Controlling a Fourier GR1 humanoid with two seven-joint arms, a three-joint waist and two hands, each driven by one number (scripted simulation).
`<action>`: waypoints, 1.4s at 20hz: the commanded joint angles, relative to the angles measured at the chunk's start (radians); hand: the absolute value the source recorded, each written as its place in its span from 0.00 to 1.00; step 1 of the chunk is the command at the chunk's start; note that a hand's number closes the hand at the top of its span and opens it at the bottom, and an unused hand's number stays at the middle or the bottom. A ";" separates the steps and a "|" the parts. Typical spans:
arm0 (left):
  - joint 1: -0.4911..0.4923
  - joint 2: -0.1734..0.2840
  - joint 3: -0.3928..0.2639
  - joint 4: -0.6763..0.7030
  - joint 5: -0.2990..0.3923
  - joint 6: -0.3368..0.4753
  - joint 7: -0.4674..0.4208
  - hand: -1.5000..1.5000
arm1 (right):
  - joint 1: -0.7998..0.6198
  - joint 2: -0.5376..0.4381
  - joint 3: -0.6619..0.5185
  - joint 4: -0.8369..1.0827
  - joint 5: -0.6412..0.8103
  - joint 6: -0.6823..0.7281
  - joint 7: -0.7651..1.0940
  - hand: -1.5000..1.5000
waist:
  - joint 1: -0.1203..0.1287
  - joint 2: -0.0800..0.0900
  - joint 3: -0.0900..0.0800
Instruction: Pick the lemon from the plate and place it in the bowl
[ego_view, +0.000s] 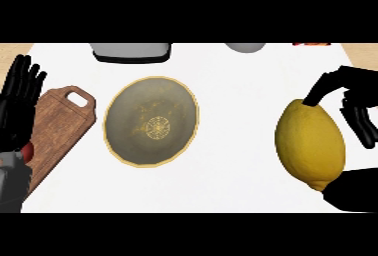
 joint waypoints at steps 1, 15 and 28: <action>-0.030 -0.012 -0.006 0.061 -0.028 0.005 -0.045 0.50 | -0.243 0.085 0.136 0.134 0.030 -0.021 0.191 1.00 | 0.003 0.003 -0.001; 0.006 -0.030 0.002 0.015 -0.017 -0.007 -0.026 0.50 | -0.267 0.354 0.449 0.591 0.276 -0.265 0.065 1.00 | -0.001 0.002 0.003; -0.053 -0.006 0.010 -0.005 -0.005 -0.025 0.035 0.50 | -0.328 0.357 0.601 1.143 0.188 -0.762 -0.032 0.00 | 0.031 0.010 0.003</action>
